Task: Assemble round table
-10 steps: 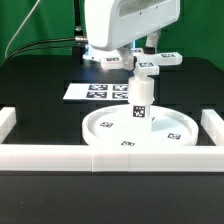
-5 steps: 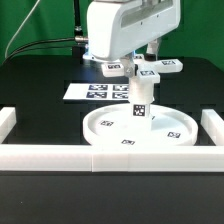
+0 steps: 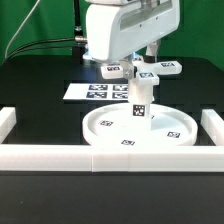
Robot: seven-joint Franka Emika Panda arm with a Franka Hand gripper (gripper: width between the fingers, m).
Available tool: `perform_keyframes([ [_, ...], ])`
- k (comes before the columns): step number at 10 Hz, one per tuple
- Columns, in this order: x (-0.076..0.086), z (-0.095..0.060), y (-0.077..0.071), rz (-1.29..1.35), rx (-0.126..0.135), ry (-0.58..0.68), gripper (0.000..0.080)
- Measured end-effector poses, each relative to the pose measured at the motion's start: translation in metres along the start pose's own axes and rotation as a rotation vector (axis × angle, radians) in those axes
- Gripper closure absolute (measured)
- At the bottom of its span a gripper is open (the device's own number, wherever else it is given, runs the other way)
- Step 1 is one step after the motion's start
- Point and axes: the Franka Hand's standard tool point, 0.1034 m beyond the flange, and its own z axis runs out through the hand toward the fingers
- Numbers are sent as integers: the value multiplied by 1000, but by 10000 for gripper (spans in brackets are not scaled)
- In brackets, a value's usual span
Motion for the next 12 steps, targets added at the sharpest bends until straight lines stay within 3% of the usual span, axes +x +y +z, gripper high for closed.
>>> perform_keyframes([
  [6,0,0,0,16,0,0,357],
  [12,4,0,-3,703,1,33,357],
])
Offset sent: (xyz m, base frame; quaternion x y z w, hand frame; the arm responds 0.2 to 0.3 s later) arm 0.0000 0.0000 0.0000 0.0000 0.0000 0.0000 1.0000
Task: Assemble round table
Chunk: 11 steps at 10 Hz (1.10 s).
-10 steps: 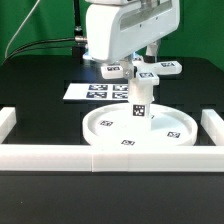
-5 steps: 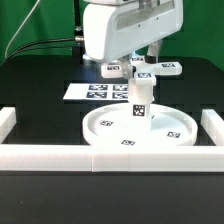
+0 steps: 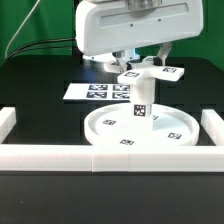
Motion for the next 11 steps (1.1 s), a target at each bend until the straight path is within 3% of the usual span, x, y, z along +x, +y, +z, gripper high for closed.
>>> perform_keyframes([
  [5,6,0,-10,463,25,31,356],
  [11,11,-1,-14,786,46,42,356],
])
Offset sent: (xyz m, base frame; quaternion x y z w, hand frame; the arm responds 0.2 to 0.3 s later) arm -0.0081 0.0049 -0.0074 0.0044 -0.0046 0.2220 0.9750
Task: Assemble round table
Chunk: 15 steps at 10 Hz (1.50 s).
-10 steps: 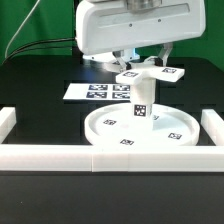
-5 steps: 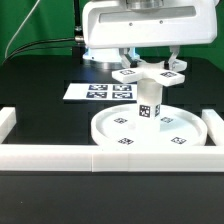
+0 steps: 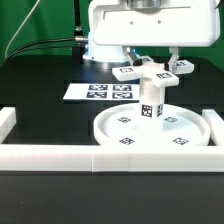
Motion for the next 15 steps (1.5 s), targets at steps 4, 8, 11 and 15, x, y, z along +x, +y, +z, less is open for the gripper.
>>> perform_keyframes([
  [4,2,1,-5,404,35,46,356],
  [8,4,2,-4,902,105,27,356],
  [11,5,1,-3,1173,116,10,356],
  [15,3,2,-6,1266,126,-7,181],
])
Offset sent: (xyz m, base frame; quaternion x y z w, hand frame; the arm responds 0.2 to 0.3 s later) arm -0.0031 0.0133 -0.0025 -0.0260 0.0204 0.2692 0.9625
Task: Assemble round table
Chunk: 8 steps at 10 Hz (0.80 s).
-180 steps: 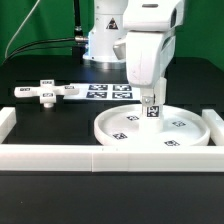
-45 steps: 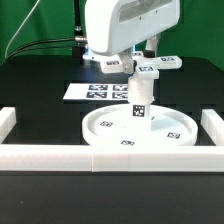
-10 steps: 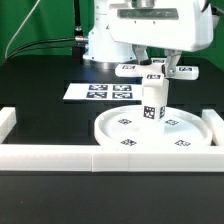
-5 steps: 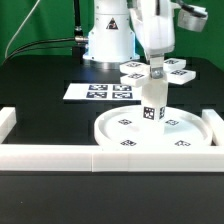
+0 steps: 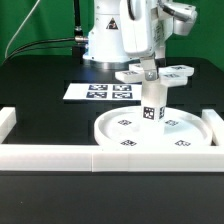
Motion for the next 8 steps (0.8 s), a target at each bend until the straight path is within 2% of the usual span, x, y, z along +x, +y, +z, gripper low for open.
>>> perform_keyframes([
  [1,-1,-1,0,-10,0,-3,181],
  [4,-9,-23,-3,-57,28,-50,152],
  [6,-9,-20,-2,-90,25,-48,151],
  [8,-10,-19,-1,-325,23,-31,151],
])
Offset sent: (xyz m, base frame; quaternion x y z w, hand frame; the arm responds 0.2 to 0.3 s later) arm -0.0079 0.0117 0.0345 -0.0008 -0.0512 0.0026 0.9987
